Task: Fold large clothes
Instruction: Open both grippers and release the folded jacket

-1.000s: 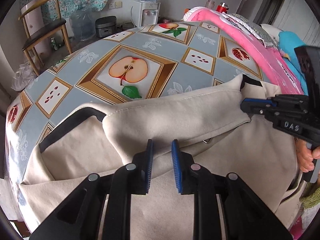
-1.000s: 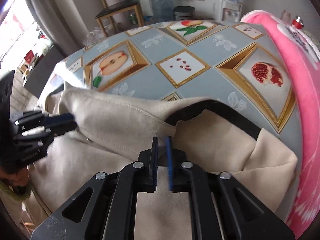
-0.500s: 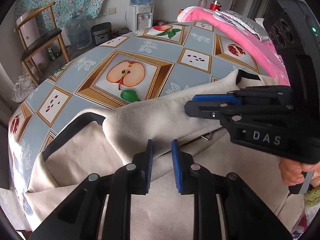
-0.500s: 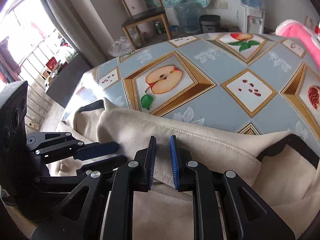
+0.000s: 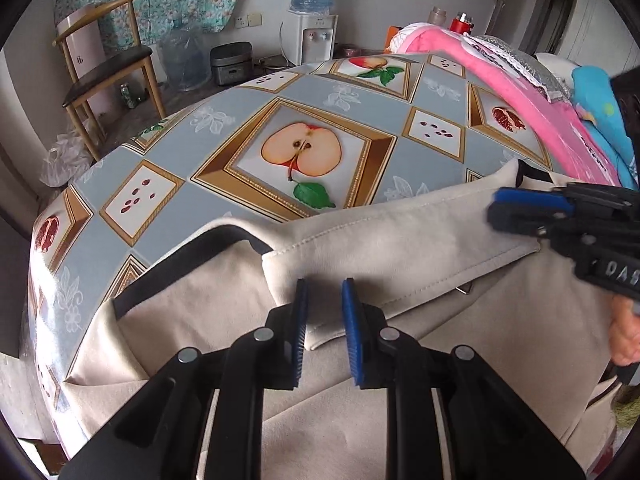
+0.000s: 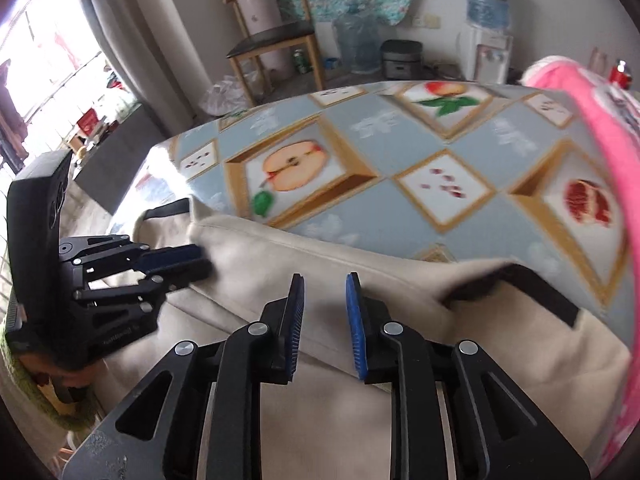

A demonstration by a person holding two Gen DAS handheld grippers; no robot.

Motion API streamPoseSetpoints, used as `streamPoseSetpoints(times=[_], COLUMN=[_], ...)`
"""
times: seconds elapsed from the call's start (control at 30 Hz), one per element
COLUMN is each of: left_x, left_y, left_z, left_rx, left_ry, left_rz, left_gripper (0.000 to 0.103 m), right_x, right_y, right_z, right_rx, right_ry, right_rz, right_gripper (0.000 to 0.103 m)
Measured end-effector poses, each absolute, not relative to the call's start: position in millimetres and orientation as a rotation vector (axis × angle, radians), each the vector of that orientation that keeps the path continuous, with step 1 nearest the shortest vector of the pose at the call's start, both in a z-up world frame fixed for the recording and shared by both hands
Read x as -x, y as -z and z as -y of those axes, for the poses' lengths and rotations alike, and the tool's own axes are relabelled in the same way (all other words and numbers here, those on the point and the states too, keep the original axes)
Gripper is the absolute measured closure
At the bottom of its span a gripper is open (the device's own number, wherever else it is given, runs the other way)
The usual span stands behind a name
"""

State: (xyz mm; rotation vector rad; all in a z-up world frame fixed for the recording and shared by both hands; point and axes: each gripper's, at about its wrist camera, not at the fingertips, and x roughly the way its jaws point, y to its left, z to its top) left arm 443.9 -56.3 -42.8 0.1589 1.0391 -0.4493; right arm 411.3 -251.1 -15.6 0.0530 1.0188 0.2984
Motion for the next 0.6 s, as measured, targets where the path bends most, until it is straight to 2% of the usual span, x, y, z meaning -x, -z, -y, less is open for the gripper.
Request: streamPoseSetpoints(times=[0.1, 0.23, 0.3, 0.37, 0.4, 0.5, 0.6], left_x=[-445, -442, -437, -427, -421, -389, -346], left_y=[44, 41, 35, 23, 16, -6, -27], left_z=[54, 58, 54, 48, 44, 26, 2], left_rx=[-0.145, -0.156, -0.145, -0.132, -0.128, -0.132, -0.157], left_ry=[0.445, 0.420, 0.409, 0.404, 0.405, 0.394, 0.356], left_rz=[-1.039, -1.048, -1.050, -1.046, -1.043, -1.025, -1.002], left_gripper=[0.085, 0.085, 0.085, 0.083, 0.082, 0.074, 0.062], right_x=[-410, -408, -406, -393, -380, -341, -301], right_y=[34, 38, 31, 16, 3, -22, -38], right_z=[266, 261, 259, 256, 256, 254, 252], right_rx=[-0.038, -0.005, -0.017, -0.029, -0.044, -0.063, -0.059], right_ry=[-0.212, -0.179, -0.145, -0.113, -0.116, -0.145, -0.158], right_rz=[-1.101, -1.101, -1.115, -1.082, -1.046, -0.990, -0.946], right_gripper=[0.082, 0.082, 0.072, 0.043, 0.035, 0.024, 0.020])
